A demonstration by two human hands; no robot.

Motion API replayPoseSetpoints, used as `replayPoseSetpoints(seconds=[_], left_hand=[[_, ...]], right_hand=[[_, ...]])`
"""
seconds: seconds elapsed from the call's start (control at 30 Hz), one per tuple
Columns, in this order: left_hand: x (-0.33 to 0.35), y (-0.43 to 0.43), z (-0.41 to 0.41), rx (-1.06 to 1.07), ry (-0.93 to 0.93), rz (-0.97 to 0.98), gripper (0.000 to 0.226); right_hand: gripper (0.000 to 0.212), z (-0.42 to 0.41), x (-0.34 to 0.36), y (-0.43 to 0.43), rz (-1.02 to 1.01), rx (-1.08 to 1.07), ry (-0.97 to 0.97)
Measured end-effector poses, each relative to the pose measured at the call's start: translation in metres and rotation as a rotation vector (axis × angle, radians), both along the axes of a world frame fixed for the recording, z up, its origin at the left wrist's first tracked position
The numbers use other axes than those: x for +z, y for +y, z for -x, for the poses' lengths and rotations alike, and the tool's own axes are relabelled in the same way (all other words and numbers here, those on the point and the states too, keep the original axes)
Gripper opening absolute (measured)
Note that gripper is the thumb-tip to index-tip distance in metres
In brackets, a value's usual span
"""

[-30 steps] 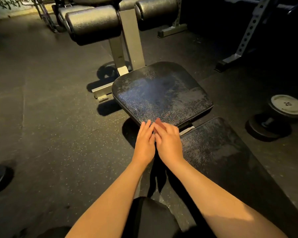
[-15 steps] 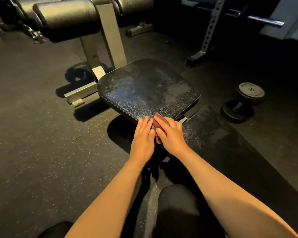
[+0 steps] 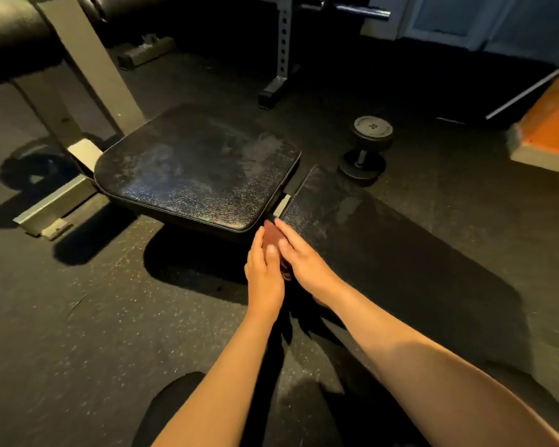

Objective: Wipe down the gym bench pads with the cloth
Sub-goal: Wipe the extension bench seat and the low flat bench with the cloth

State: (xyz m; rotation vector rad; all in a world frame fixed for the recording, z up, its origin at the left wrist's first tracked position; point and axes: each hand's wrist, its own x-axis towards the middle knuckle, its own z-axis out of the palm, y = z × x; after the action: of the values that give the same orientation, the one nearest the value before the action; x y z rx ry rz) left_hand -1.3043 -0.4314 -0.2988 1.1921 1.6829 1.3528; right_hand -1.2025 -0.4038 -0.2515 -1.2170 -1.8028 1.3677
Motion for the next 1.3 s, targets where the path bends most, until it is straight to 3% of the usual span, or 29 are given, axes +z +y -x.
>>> replayPoseSetpoints(seconds=[0.07, 0.23, 0.4, 0.57, 0.7, 0.9, 1.03, 1.17, 1.3], left_hand=[[-0.002, 0.000, -0.011, -0.024, 0.049, -0.005, 0.050], [0.003, 0.012, -0.006, 0.065, 0.104, -0.041, 0.040], [0.006, 0.015, -0.005, 0.104, 0.145, -0.078, 0.040], [-0.002, 0.012, -0.019, 0.093, -0.003, -0.118, 0.035], [-0.016, -0.005, -0.040, 0.096, 0.184, -0.141, 0.036], [-0.032, -0.014, -0.039, 0.006, 0.118, -0.215, 0.034], [-0.018, -0.009, -0.025, 0.109, 0.004, -0.165, 0.042], [-0.016, 0.000, -0.032, 0.127, -0.090, -0.147, 0.042], [-0.027, -0.010, -0.047, 0.096, -0.034, -0.200, 0.040]], right_hand=[[0.047, -0.011, 0.002, 0.001, 0.111, -0.009, 0.038], [0.047, -0.033, -0.018, -0.002, -0.027, -0.136, -0.270], [0.046, -0.024, -0.015, -0.009, -0.039, -0.213, -0.260], [0.043, -0.034, -0.014, -0.015, -0.004, -0.255, -0.164], [0.044, -0.037, -0.016, -0.029, -0.008, -0.306, -0.204], [0.044, -0.038, -0.018, -0.043, -0.050, -0.313, -0.350], [0.046, -0.025, -0.014, -0.042, -0.003, -0.321, -0.437], [0.045, -0.028, -0.013, -0.039, 0.002, -0.320, -0.400], [0.044, -0.038, -0.022, -0.040, -0.024, -0.288, -0.343]])
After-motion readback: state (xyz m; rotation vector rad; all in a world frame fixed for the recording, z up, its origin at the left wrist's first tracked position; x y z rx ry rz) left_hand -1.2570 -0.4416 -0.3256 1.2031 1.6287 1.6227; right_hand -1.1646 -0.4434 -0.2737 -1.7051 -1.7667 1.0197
